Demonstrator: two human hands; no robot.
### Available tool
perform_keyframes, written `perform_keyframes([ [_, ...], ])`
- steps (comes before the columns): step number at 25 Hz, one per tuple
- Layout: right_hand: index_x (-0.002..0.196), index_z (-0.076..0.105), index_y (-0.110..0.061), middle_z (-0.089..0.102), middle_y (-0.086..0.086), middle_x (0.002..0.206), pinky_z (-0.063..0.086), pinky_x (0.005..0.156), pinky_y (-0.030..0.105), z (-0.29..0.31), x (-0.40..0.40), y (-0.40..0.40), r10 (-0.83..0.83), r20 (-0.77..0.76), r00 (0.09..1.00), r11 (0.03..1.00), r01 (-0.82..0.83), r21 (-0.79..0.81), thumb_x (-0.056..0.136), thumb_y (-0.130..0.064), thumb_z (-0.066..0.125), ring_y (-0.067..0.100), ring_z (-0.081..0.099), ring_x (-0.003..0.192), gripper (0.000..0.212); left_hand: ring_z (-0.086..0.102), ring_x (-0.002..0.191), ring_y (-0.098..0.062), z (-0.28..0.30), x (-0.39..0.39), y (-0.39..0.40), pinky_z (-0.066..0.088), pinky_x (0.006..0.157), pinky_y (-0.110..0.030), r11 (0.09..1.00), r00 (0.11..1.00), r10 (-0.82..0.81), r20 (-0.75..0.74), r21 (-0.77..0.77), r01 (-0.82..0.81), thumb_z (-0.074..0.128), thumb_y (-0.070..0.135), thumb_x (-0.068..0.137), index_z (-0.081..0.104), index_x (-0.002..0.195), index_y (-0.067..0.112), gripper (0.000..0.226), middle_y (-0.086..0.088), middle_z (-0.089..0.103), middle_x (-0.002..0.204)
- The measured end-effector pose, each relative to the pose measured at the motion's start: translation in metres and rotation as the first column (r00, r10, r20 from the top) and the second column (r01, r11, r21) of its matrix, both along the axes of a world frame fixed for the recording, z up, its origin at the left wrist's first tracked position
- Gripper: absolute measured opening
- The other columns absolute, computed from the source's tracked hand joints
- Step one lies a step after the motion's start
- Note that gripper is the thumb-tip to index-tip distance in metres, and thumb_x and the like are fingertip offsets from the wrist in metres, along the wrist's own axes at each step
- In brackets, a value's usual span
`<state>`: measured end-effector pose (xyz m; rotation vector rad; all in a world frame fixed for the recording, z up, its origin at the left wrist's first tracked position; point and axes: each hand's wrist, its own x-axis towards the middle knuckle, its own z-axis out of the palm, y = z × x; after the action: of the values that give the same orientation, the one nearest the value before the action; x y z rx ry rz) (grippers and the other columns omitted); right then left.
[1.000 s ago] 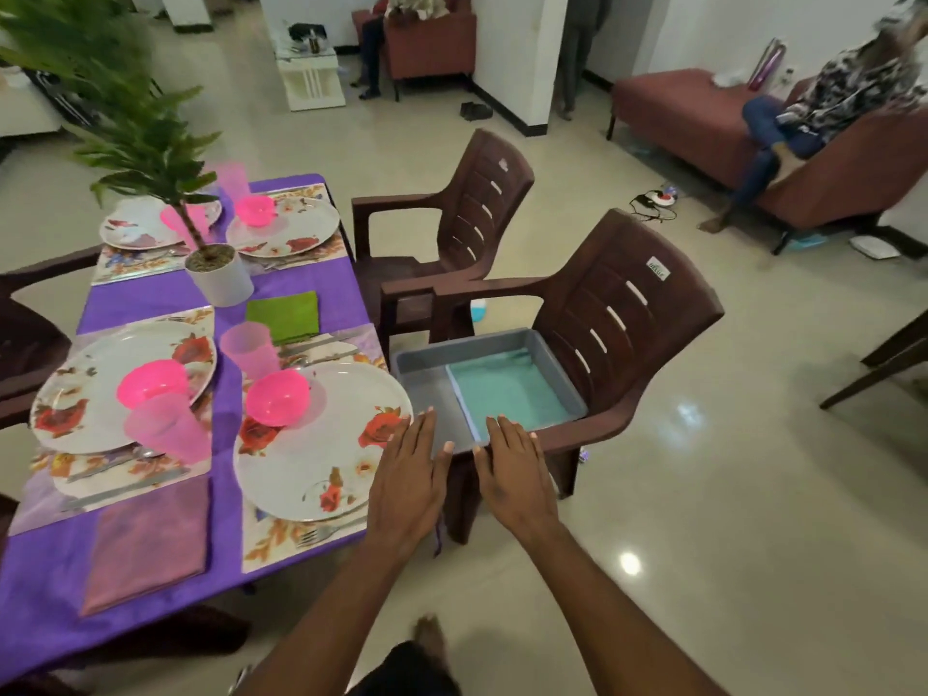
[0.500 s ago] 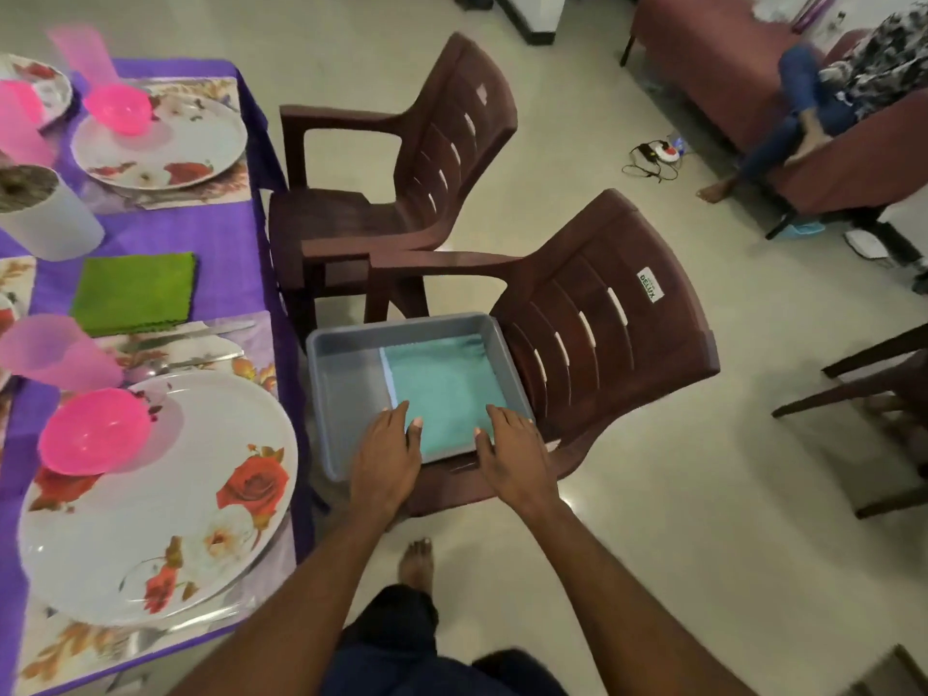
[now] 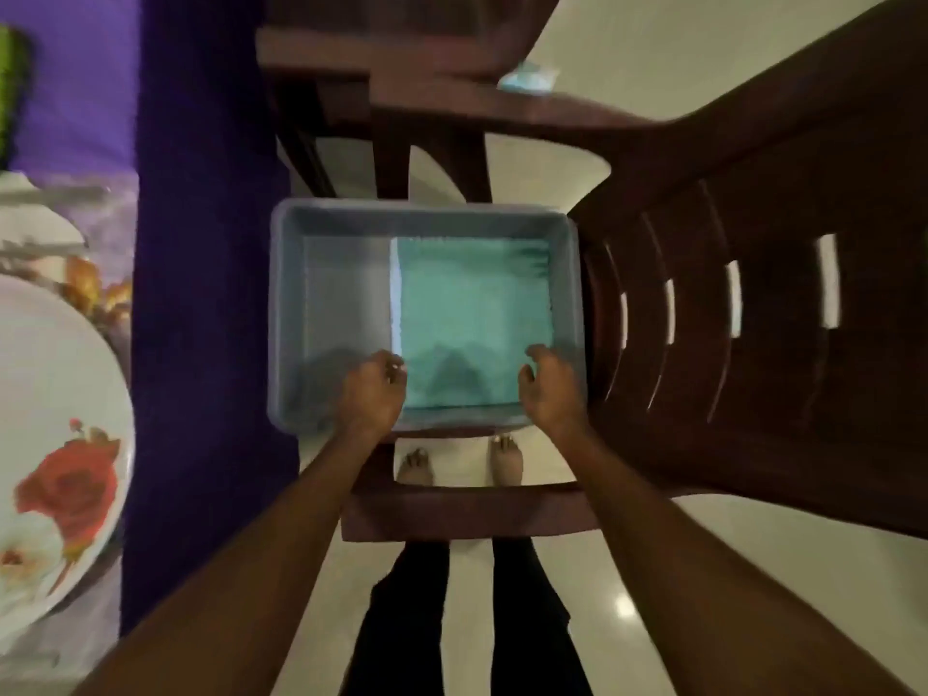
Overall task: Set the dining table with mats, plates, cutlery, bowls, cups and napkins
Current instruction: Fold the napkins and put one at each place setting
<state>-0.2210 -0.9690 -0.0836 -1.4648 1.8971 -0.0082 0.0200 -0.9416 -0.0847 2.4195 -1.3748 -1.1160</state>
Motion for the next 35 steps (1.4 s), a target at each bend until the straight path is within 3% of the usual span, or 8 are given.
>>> perform_keyframes([
  [7, 0.133, 0.060, -0.004, 0.061, 0.018, 0.131, 0.051, 0.101, 0.043, -0.102, -0.005, -0.051, 0.012, 0.030, 0.999, 0.999, -0.011, -0.033, 0.096, -0.009, 0.056, 0.035, 0.061, 0.117, 0.037, 0.066, 0.086, -0.021, -0.083, -0.018, -0.074, 0.047, 0.072, -0.024, 0.897, 0.897, 0.433, -0.084, -0.053, -0.438, 0.064, 0.014, 0.094, 0.071, 0.106, 0.018, 0.014, -0.001, 0.071, 0.095],
  [11, 0.131, 0.062, -0.007, 0.061, 0.014, 0.128, 0.054, 0.095, 0.046, -0.121, 0.003, -0.054, 0.058, -0.069, 0.996, 0.992, -0.065, -0.106, 0.095, -0.010, 0.057, 0.035, 0.061, 0.113, 0.036, 0.070, 0.087, -0.022, -0.103, -0.018, -0.085, 0.059, 0.082, -0.037, 0.866, 0.871, 0.489, -0.042, -0.092, -0.491, 0.071, 0.022, 0.091, 0.068, 0.095, 0.024, 0.006, 0.005, 0.070, 0.085],
  [16, 0.127, 0.064, -0.007, 0.062, 0.011, 0.125, 0.057, 0.088, 0.043, -0.124, 0.004, -0.056, 0.044, -0.142, 0.989, 0.988, -0.064, -0.144, 0.096, -0.010, 0.057, 0.034, 0.064, 0.106, 0.032, 0.069, 0.081, -0.020, -0.114, -0.025, -0.084, 0.057, 0.077, -0.031, 0.891, 0.896, 0.442, 0.047, -0.133, -0.433, 0.078, 0.031, 0.086, 0.070, 0.092, 0.020, 0.015, 0.003, 0.073, 0.085],
  [21, 0.125, 0.065, -0.007, 0.063, 0.010, 0.125, 0.056, 0.086, 0.040, -0.123, 0.004, -0.060, 0.011, -0.136, 0.991, 0.990, -0.030, -0.140, 0.097, -0.012, 0.056, 0.033, 0.065, 0.105, 0.030, 0.070, 0.077, -0.026, -0.112, -0.029, -0.090, 0.059, 0.078, -0.037, 0.895, 0.896, 0.444, 0.031, -0.055, -0.442, 0.079, 0.037, 0.084, 0.059, 0.063, 0.027, 0.031, 0.009, 0.062, 0.065],
  [24, 0.124, 0.064, -0.007, 0.063, 0.010, 0.122, 0.056, 0.084, 0.039, -0.118, 0.004, -0.063, -0.001, -0.115, 0.993, 0.991, -0.014, -0.130, 0.098, -0.014, 0.056, 0.032, 0.065, 0.102, 0.028, 0.065, 0.077, -0.020, -0.107, -0.025, -0.093, 0.058, 0.081, -0.036, 0.880, 0.876, 0.469, -0.114, -0.015, -0.474, 0.078, 0.032, 0.086, 0.062, 0.071, 0.028, 0.023, 0.008, 0.064, 0.074],
  [28, 0.128, 0.061, -0.010, 0.061, 0.012, 0.125, 0.057, 0.084, 0.041, -0.115, 0.001, -0.068, -0.091, -0.045, 0.995, 0.991, 0.086, -0.105, 0.097, -0.016, 0.058, 0.033, 0.064, 0.105, 0.031, 0.053, 0.066, -0.014, -0.080, -0.019, -0.093, 0.045, 0.054, -0.017, 0.897, 0.830, 0.430, -0.356, 0.060, -0.439, 0.070, 0.027, 0.095, 0.059, 0.096, 0.017, 0.015, 0.003, 0.059, 0.087],
  [31, 0.136, 0.051, -0.016, 0.064, 0.011, 0.121, 0.056, 0.087, 0.045, -0.107, -0.002, -0.071, -0.167, 0.031, 0.986, 0.981, 0.169, -0.094, 0.097, -0.021, 0.056, 0.033, 0.063, 0.107, 0.040, 0.049, 0.053, -0.007, -0.047, -0.019, -0.091, 0.039, 0.048, -0.017, 0.939, 0.799, 0.320, -0.510, 0.058, -0.339, 0.062, 0.024, 0.101, 0.056, 0.102, 0.014, 0.012, 0.003, 0.056, 0.079],
  [35, 0.139, 0.048, -0.028, 0.065, 0.002, 0.118, 0.053, 0.071, 0.031, -0.101, -0.002, -0.070, -0.287, 0.365, 0.885, 0.958, 0.269, 0.102, 0.090, -0.002, 0.052, 0.020, 0.066, 0.091, 0.055, 0.053, 0.058, -0.007, -0.004, -0.013, -0.084, 0.040, 0.052, -0.018, 0.970, 0.773, 0.187, -0.607, -0.010, -0.242, 0.056, 0.022, 0.104, 0.056, 0.107, 0.009, 0.013, 0.008, 0.063, 0.073],
])
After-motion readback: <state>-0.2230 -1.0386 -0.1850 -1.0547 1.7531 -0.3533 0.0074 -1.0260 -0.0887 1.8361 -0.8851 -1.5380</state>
